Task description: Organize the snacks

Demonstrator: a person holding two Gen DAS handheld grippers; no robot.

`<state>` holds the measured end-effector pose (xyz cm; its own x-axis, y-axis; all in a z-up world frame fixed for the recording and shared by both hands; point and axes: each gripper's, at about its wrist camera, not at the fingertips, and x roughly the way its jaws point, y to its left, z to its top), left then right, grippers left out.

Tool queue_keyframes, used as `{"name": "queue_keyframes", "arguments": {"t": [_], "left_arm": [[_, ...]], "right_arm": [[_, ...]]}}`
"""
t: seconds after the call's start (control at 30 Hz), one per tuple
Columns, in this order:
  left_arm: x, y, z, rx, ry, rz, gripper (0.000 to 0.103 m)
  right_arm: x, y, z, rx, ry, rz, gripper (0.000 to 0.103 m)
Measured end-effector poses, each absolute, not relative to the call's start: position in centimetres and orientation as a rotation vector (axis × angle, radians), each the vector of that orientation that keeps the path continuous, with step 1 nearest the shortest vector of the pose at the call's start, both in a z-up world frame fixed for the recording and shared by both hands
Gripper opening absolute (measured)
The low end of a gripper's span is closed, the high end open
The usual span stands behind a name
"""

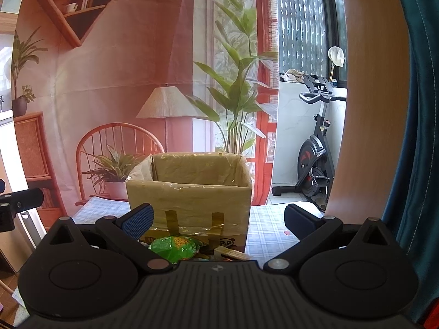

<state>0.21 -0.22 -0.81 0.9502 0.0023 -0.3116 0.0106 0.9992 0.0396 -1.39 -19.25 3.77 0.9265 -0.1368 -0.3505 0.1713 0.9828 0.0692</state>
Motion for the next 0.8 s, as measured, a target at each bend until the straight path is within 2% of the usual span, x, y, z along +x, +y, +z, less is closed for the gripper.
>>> {"name": "queue_keyframes", "arguments": {"t": [0.3,0.8], "left_arm": [[1.8,0.6,-3.0,0.049,0.363,0.022,0.103],[8.2,4.8,-12.1,-0.011,0.605,0.015,0.098]], "right_arm": [[0.1,-19.5,1.6,0.119,0.338,-0.111,0.103],[7.0,-17.6,-8.3,0.116,0.566,-0.015,0.103]]}}
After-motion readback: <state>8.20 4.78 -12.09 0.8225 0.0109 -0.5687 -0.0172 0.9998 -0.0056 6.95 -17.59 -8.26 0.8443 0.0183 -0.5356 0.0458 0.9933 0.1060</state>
